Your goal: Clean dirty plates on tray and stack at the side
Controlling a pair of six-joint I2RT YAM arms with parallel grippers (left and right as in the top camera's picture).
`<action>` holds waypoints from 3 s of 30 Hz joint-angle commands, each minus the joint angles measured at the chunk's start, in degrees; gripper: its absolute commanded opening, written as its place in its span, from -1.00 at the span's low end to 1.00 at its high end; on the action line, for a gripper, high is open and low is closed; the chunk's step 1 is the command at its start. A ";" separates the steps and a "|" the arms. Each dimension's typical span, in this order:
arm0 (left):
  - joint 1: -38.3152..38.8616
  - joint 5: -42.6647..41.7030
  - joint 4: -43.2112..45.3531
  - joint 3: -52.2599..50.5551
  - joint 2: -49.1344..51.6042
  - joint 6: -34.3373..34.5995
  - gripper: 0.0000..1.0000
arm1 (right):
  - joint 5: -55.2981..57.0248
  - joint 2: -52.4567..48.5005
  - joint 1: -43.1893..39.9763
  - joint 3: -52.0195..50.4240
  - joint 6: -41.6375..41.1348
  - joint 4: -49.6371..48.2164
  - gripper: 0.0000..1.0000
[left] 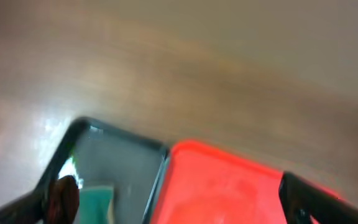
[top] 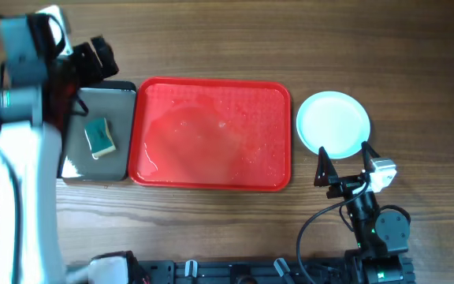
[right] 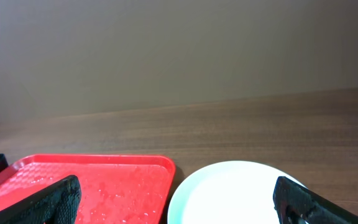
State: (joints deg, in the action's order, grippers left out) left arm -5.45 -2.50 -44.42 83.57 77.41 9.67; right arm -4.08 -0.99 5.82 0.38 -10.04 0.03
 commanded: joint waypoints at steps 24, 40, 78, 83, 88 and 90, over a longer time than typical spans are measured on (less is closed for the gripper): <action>1.11 -9.05 48.74 -83.25 -74.07 -2.01 1.00 | -0.63 0.72 -0.22 -0.09 -0.63 -0.22 1.00; 1.11 -8.81 41.00 -83.25 -77.24 -3.45 1.00 | -0.63 0.72 -0.22 -0.09 -0.63 -0.22 1.00; 1.11 -8.81 41.00 -83.25 -77.24 -3.45 1.00 | -0.63 0.72 -0.22 -0.09 -0.63 -0.22 0.99; 1.11 -8.81 41.00 -83.25 -77.24 -3.45 0.99 | -0.63 0.72 -0.22 -0.09 -0.63 -0.22 0.99; 1.11 -8.81 41.00 -83.25 -77.24 -3.45 1.00 | -0.63 0.72 -0.22 -0.09 -0.63 -0.22 0.99; 1.11 -8.81 41.00 -83.25 -77.24 -3.45 1.00 | -0.63 0.72 -0.22 -0.09 -0.63 -0.22 0.99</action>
State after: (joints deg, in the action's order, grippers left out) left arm -4.45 -10.61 -3.42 0.64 0.84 7.53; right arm -4.08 -0.78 5.78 0.36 -10.22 0.01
